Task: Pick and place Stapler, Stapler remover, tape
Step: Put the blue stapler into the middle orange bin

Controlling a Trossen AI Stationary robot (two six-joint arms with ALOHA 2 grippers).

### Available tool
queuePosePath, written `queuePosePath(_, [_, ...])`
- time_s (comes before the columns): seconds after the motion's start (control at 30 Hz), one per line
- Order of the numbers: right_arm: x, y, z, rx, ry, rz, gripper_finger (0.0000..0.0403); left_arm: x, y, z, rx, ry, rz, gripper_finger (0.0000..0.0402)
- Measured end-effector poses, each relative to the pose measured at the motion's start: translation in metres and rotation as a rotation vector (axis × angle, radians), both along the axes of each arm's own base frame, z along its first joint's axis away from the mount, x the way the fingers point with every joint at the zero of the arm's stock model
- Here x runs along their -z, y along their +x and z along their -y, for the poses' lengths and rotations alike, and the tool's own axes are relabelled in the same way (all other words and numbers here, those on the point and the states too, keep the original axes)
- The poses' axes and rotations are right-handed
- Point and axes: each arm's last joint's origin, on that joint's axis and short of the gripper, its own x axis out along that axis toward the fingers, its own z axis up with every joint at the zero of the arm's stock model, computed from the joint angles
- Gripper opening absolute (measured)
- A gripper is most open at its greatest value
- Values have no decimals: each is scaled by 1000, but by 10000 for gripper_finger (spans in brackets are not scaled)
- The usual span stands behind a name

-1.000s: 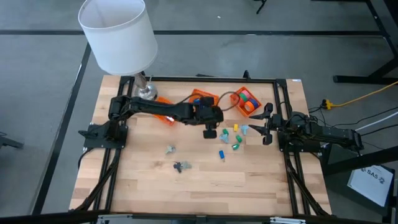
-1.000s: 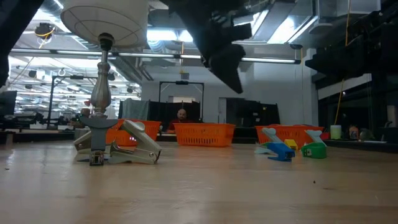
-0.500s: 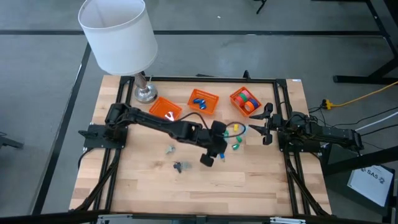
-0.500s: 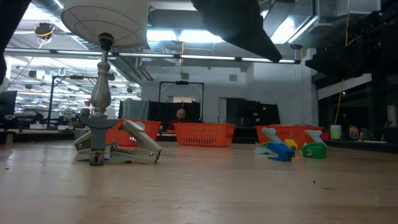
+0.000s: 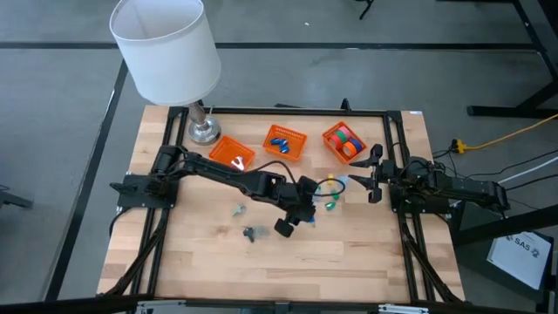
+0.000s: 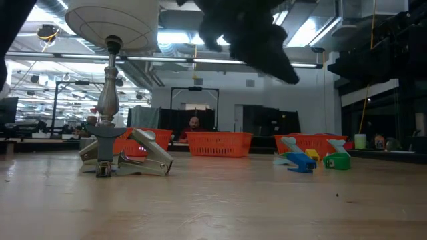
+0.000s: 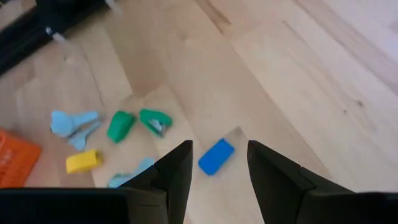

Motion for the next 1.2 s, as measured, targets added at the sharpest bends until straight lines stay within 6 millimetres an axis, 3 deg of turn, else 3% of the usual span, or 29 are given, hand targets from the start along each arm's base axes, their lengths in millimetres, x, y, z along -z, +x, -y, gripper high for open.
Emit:
queuePosePath(0.33, [0,0,0,0,0,0,188,14,25,-14,1,-30,-39,143])
queuePosePath(0.7, [0,0,0,0,0,-1,188,35,60,-18,-31,4,-243,161])
queuePosePath(1.0, [0,0,0,0,0,-1,188,58,64,-17,-16,28,-377,210])
queuePosePath(1.2, [0,0,0,0,0,-1,188,62,64,-13,20,47,-385,227])
